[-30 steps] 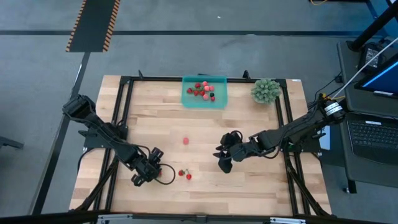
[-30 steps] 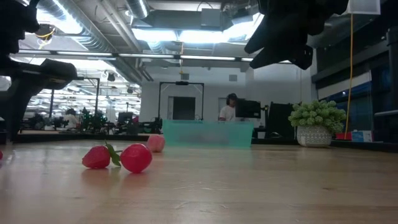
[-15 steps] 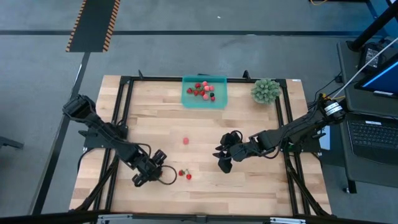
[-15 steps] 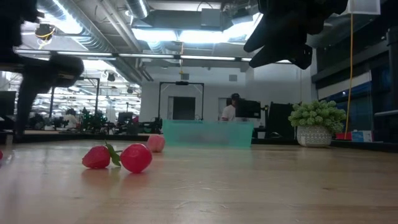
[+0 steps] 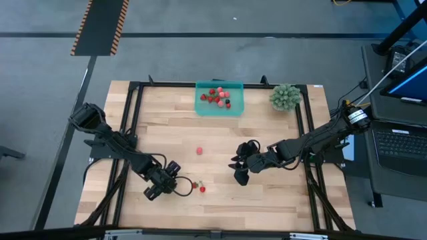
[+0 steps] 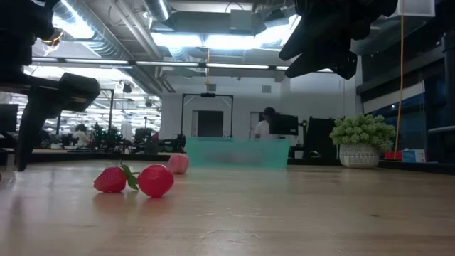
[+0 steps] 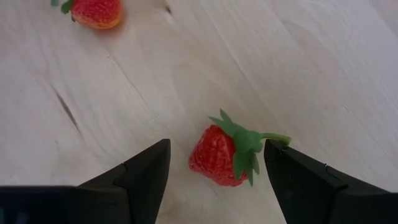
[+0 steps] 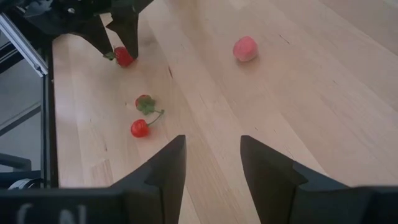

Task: Pick and placing Produce into tupperware
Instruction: Put the strawberry into the blue basket

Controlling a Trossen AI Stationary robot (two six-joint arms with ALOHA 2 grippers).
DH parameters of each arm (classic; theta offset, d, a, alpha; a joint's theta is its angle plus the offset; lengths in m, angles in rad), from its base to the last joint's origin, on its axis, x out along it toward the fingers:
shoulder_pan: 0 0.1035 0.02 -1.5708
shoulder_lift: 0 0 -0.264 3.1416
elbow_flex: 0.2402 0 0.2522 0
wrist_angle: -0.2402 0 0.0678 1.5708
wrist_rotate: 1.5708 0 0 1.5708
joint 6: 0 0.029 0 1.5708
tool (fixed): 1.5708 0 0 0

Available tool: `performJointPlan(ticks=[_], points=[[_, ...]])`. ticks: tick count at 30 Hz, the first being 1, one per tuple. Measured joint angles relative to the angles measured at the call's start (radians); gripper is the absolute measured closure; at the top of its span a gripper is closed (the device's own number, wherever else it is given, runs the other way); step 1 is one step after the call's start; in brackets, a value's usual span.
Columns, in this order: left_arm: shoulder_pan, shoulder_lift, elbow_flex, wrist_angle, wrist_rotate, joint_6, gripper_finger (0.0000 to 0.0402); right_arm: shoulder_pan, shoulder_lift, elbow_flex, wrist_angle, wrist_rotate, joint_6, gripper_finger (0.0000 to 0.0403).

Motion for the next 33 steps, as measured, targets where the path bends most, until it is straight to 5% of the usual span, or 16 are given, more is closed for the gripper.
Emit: performJointPlan(ticks=[16,33], points=[[0.000,0.034,0.000,0.008,0.002,-0.008,0.0155,0.000,0.000,0.000,0.002,0.000,0.000,0.0248],[0.006,0.034,0.000,0.007,0.003,-0.035,0.0280,0.000,0.000,0.000,0.002,0.000,0.000,0.0248]])
